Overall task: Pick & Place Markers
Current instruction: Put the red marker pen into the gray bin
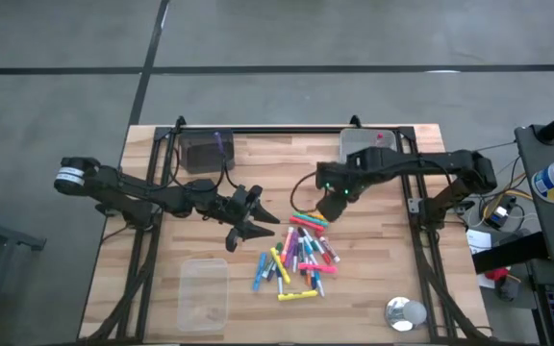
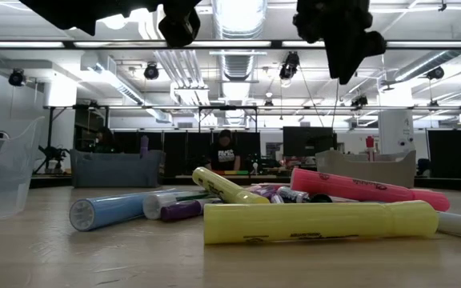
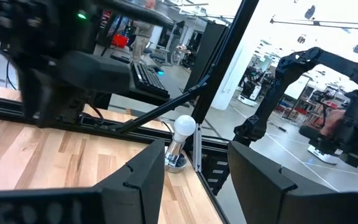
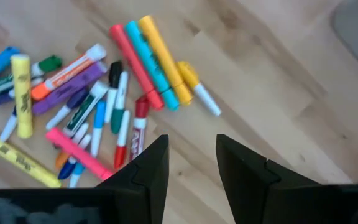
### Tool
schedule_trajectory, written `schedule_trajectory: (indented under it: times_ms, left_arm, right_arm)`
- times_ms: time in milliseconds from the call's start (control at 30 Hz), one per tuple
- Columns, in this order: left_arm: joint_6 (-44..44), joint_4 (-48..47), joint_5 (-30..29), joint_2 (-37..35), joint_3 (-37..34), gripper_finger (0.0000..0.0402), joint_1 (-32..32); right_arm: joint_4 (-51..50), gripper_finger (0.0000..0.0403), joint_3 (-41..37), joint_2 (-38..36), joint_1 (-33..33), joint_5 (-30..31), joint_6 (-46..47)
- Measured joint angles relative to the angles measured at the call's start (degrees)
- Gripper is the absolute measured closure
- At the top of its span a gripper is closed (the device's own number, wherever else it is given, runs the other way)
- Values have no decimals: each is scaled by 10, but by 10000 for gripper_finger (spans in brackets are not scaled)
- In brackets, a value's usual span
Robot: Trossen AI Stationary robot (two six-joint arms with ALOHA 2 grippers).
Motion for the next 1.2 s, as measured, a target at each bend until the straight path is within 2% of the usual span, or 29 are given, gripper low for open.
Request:
schedule_trajectory:
  times_ms: [300,467,667,967,1200]
  left_arm:
    - [-1,0,0,0,0,232,0]
    - [-1,0,0,0,0,232,0]
    - [-1,0,0,0,0,232,0]
    - [-2,0,0,0,0,232,0]
    - [-2,0,0,0,0,232,0]
  right_arm:
    - [10,272,-17,0,78,-1,61]
    - [53,239,-41,1,112,-7,88]
    - [76,201,-78,1,121,-11,118]
    - [123,202,-138,1,132,-14,144]
    - [236,211,-195,1,139,-21,148]
